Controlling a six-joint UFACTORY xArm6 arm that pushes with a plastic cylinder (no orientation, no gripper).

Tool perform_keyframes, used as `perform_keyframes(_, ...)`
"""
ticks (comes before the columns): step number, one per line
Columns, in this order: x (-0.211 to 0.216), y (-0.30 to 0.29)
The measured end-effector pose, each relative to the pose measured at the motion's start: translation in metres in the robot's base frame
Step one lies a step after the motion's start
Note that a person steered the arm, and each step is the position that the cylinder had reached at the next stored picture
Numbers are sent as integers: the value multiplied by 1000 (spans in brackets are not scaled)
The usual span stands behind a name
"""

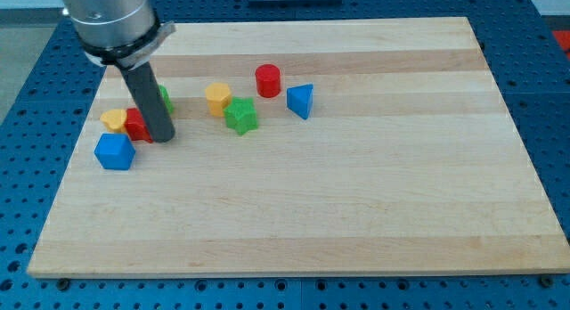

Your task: Move the blue triangle closer to the green star

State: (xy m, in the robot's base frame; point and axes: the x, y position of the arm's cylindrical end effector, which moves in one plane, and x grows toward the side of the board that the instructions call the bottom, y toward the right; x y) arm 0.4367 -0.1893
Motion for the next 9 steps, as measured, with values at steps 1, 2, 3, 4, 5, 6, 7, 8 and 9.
perform_keyframes(1, 3, 12)
perform_keyframes(2, 21, 52)
perform_keyframes(3, 33, 100)
perform_keyframes(4, 40, 159)
perform_keyframes(5, 30, 217)
perform_keyframes(6, 2, 248)
perform_keyframes(7, -29, 268)
perform_keyframes(8, -34, 243)
perform_keyframes(9, -41, 223)
